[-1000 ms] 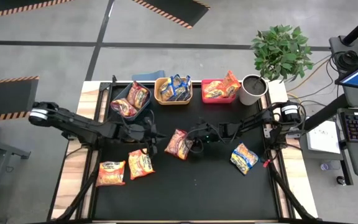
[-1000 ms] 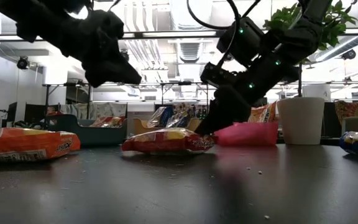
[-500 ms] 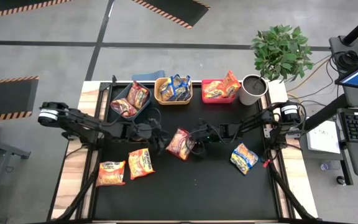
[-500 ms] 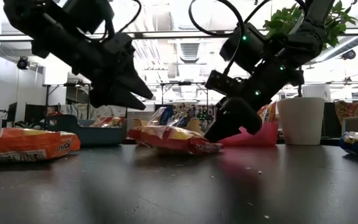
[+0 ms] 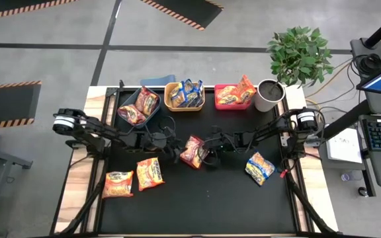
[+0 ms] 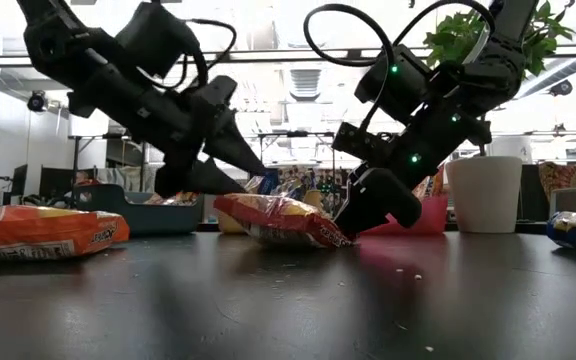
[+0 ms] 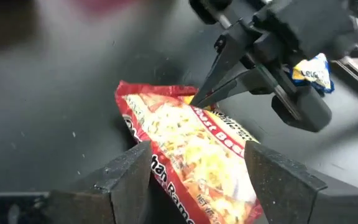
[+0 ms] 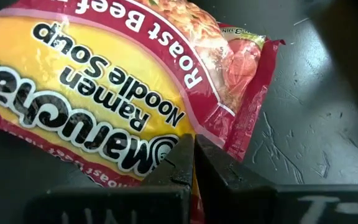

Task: Sort Maruchan noodles
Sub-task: Put the red noodle pack into the blue bin

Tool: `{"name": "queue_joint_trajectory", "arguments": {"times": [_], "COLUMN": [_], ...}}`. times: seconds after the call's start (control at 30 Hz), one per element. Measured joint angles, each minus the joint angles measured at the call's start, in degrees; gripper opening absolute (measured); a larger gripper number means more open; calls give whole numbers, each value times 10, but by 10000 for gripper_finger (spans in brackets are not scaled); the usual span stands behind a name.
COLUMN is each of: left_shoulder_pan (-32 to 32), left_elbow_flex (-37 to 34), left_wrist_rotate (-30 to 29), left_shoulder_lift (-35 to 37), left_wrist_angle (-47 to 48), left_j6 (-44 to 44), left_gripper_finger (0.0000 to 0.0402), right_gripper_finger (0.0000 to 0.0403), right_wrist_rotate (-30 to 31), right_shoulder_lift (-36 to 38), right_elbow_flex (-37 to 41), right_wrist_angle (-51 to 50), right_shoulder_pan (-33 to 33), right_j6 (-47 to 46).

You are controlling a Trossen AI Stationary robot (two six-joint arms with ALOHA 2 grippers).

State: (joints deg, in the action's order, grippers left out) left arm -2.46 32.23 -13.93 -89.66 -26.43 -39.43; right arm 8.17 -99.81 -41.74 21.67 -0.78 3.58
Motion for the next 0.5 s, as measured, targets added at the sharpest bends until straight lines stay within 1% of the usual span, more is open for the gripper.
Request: {"name": "queue_joint_trajectory", "arguments": {"times": [0.23,0.37,0.5], "left_shoulder_pan": [9,9,9], "left_elbow_flex": [0,0,0], "left_wrist_rotate": [5,31,48], "left_shoulder_lift": [-40,-41,-41], "left_wrist_angle": [-9,-16,-14], "left_j6": [-124,-157,-182], "left_gripper_finger": [240,242,254], "right_gripper_finger": [9,9,9], "right_wrist_rotate": [2,2,5], "right_shoulder_lift": [-8,-8,-8], "right_elbow_flex": [0,0,-1], "right_wrist_angle": [7,6,6], "right_shoulder_pan": [0,0,0], "right_j6": [-5,-6,-1]}}
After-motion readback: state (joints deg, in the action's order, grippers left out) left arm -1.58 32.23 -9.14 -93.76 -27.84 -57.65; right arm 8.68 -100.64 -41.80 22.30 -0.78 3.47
